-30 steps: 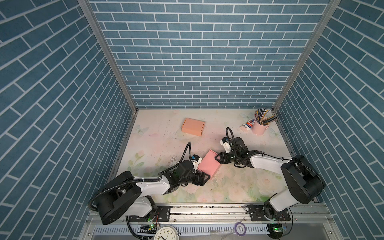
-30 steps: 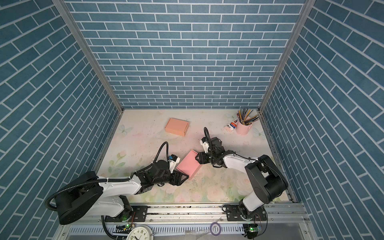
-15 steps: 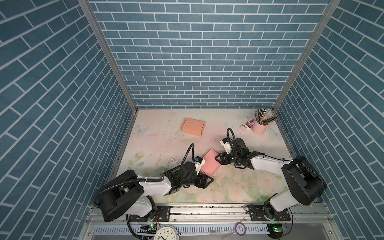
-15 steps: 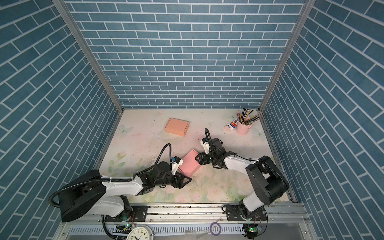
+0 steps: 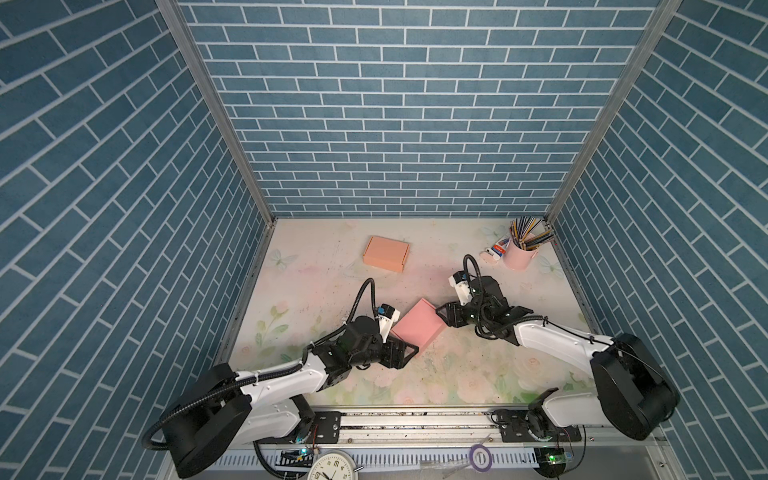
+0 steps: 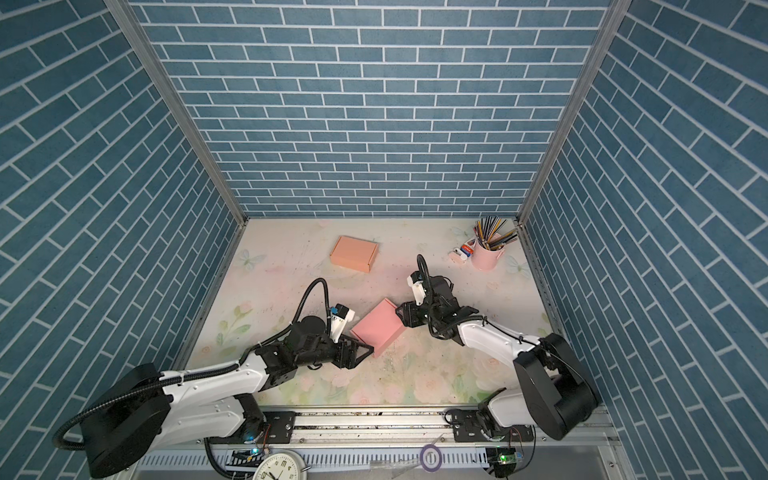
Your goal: Fold the paper box
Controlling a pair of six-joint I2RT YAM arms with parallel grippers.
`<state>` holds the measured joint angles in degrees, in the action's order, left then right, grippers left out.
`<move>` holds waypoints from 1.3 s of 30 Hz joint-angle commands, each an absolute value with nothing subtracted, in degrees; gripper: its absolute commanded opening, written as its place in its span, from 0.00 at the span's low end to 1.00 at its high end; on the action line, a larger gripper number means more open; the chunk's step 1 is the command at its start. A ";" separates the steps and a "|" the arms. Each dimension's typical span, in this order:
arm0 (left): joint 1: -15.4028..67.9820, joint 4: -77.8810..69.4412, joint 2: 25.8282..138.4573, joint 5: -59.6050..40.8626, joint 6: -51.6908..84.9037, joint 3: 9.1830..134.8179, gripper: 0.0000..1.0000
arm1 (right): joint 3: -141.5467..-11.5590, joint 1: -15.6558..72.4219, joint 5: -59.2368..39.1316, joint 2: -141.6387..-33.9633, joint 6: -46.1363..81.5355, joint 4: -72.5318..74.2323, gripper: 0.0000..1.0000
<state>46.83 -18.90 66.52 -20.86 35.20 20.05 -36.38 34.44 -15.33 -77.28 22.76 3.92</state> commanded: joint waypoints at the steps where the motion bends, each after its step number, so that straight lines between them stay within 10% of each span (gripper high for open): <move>1: 41.60 -14.42 67.74 -22.75 31.08 23.57 0.80 | -33.77 34.25 -12.12 -74.02 24.69 1.10 0.47; 5: 36.03 -15.31 72.91 -26.09 28.33 28.96 0.80 | -30.32 34.40 -12.39 -71.21 26.24 1.04 0.23; 15: 33.72 -10.25 89.67 -29.89 23.03 43.68 0.81 | -24.46 35.47 -13.66 -70.36 29.39 6.77 0.09; 39: 38.55 -20.38 98.25 -35.66 27.48 43.06 0.79 | -25.67 36.10 -11.99 -82.15 30.33 16.63 0.05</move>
<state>37.98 -17.76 97.14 -34.09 26.72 43.24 -24.49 35.79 -12.84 -80.90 28.77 15.03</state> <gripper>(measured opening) 0.792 0.049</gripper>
